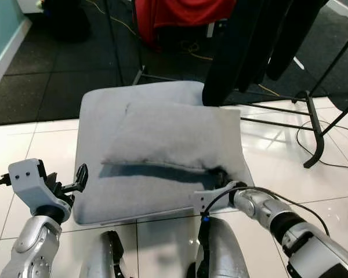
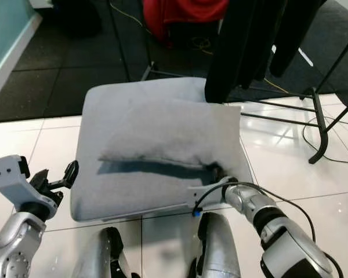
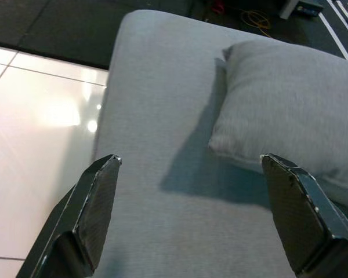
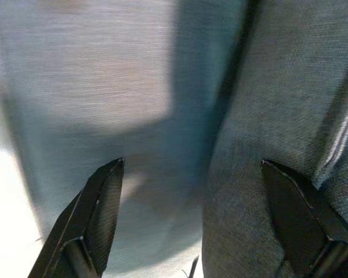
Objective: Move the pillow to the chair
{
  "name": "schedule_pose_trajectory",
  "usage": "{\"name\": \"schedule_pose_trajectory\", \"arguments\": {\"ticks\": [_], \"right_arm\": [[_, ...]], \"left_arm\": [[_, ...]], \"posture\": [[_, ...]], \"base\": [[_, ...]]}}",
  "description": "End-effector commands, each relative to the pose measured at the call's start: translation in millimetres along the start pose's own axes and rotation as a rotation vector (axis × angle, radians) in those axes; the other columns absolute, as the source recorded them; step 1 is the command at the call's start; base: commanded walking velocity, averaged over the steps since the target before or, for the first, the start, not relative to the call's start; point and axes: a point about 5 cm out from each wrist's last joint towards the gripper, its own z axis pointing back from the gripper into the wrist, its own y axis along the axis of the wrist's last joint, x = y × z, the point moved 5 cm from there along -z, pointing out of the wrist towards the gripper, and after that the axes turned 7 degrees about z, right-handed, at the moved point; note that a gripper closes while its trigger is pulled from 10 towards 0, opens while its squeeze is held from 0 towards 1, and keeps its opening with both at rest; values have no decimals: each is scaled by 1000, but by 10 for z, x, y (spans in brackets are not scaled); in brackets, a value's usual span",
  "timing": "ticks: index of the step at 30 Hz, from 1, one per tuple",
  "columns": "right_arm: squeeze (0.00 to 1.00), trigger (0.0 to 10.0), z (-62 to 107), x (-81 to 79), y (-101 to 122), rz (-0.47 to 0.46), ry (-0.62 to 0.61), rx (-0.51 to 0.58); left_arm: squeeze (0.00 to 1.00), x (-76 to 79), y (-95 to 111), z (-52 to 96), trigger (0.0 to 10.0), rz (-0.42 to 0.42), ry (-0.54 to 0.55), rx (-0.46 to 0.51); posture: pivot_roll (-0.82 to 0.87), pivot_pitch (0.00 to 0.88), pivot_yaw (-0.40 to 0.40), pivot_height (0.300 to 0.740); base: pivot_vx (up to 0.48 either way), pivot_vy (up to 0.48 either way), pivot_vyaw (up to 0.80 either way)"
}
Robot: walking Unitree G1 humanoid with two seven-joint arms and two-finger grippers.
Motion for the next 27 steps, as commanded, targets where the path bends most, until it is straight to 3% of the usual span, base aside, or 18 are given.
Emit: {"name": "schedule_pose_trajectory", "arguments": {"ticks": [1,2,4,5,7,8,9,13,18,27], "right_arm": [[0,10000,6,184,15,-40,-70,26],[0,10000,8,226,21,-57,-83,34],[0,10000,6,333,103,-286,-63,110],[0,10000,6,333,103,-286,-63,110],[0,10000,4,400,210,-508,-4,206],[0,10000,4,400,210,-508,-4,206],[0,10000,5,421,286,-601,44,264],[0,10000,7,432,323,-640,68,290],[0,10000,9,586,388,-771,66,357],[0,10000,-11,639,319,-745,12,311]], "left_arm": [[0,-29,-15,38,10000,-14,11,-22],[0,-24,-11,42,10000,-13,10,-23],[0,-5,-8,57,10000,-10,8,-33],[0,-5,-8,57,10000,-10,8,-33],[0,18,-16,75,10000,-8,7,-46],[0,18,-16,75,10000,-8,7,-46],[0,31,-20,85,10000,-6,8,-55],[0,38,-27,90,10000,-4,9,-61],[0,53,-35,86,10000,2,8,-66],[0,50,-31,76,10000,2,8,-68]], "posture": [[-41,344,-35,500],[-41,344,-35,500],[-50,352,-36,500],[-50,352,-36,500],[-53,352,-39,500],[-53,352,-39,500],[-54,351,-40,500],[-54,350,-40,500],[-54,343,-40,500],[-47,343,-27,500]], "base": [[0,0,0],[0,0,0],[0,0,0],[0,0,0],[0,0,0],[0,0,0],[0,0,0],[0,0,0],[0,0,0],[0,0,0]]}}
